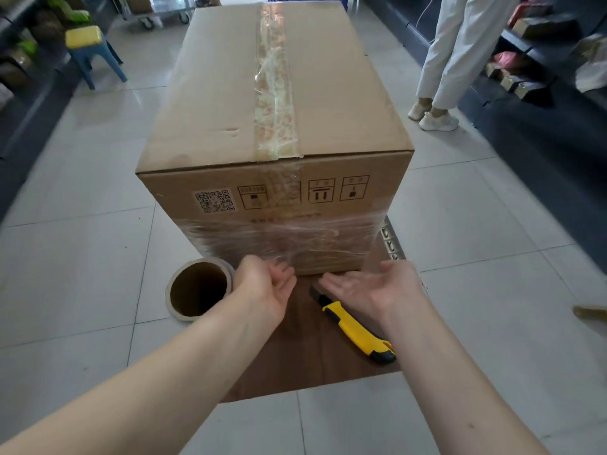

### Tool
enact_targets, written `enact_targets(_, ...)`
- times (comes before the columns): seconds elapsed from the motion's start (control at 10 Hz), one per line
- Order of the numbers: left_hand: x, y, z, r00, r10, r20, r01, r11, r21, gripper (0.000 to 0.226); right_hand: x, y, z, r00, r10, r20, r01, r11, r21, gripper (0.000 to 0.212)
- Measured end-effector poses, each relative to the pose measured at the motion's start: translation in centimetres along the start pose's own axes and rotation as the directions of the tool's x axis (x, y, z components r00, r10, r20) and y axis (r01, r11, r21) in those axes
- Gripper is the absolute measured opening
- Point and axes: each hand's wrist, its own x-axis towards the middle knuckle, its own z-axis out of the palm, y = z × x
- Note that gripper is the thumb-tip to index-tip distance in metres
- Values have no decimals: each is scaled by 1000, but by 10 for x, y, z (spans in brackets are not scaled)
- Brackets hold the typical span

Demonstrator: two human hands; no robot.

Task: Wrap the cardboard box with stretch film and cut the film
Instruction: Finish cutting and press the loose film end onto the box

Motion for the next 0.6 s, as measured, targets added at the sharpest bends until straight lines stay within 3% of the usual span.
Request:
enact_targets(0.1,5,1,5,1000,-22,-14,22,1000,-8,59,10,13,8,999,24,46,-24,1000,4,65)
enact_targets(0.2,6,11,15,998,-55,18,56,991,-122,40,15,6,25,990,-18,138,5,996,93,66)
enact_targets(0.3,0,14,10,993,-56,100,66,992,-104,41,12,1,21,986,-11,164,-1,997,72,68)
enact_targets(0.5,-17,15,-6,988,-25,156,23,1000,10,47,-17,-8,-12,993,-103,60,107,992,-73,56)
enact_targets(0.6,-41,12,-8,974,42,222,-83,980,179,44,-50,-18,-12,987,-155,44,161,958,-238,45)
